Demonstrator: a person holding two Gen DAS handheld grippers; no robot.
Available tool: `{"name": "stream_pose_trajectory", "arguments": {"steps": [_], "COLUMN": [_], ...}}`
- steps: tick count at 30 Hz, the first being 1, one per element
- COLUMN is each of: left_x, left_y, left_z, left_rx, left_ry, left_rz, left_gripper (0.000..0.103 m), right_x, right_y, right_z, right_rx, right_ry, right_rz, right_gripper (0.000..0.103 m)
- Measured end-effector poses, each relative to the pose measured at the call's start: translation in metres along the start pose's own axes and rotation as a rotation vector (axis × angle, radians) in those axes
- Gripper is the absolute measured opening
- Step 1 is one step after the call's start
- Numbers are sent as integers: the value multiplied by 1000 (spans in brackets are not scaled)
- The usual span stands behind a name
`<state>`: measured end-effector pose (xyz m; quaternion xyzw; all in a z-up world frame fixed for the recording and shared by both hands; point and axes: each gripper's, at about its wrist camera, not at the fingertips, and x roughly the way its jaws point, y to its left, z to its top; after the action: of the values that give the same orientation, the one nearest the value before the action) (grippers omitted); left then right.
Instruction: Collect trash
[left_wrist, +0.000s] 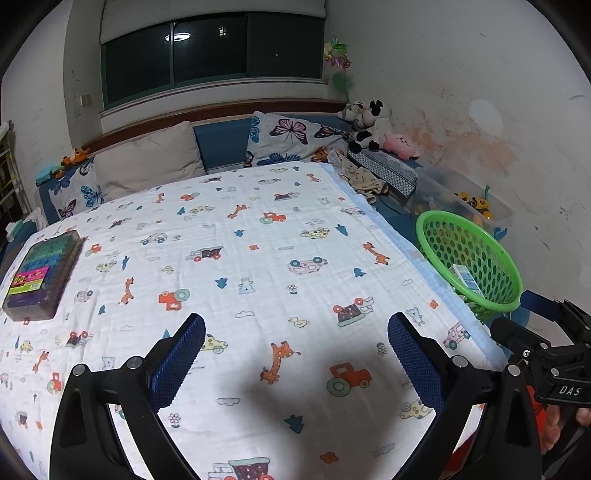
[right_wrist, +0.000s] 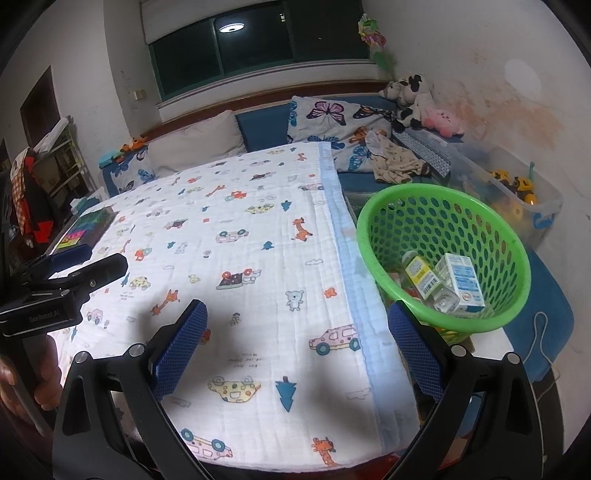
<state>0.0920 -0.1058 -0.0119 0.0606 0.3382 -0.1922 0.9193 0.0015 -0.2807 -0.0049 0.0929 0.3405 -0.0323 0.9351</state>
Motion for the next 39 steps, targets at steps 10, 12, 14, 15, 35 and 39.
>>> {"name": "stream_pose_trajectory", "arguments": {"steps": [10, 12, 14, 15, 35, 39], "left_x": [-2, -2, -2, -2, 0, 0], "left_y": [2, 3, 4, 5, 7, 8], "left_z": [-2, -3, -3, -4, -7, -7], "left_rx": [-3, -5, -7, -6, -11, -11], "left_ry": [-5, -3, -4, -4, 5, 6], "left_rz": [16, 16, 18, 18, 22, 23], "left_gripper": [96, 96, 96, 96, 96, 96], "right_x": [3, 4, 4, 4, 9, 9], "right_y": [5, 6, 6, 6, 6, 6], "right_z": [1, 0, 0, 0, -2, -2], "right_rx": [-7, -7, -8, -7, -3, -1], "right_ry": [2, 5, 4, 4, 15, 15], "right_rz": [10, 12, 13, 13, 24, 25], "right_gripper": [98, 98, 98, 98, 98, 98]}}
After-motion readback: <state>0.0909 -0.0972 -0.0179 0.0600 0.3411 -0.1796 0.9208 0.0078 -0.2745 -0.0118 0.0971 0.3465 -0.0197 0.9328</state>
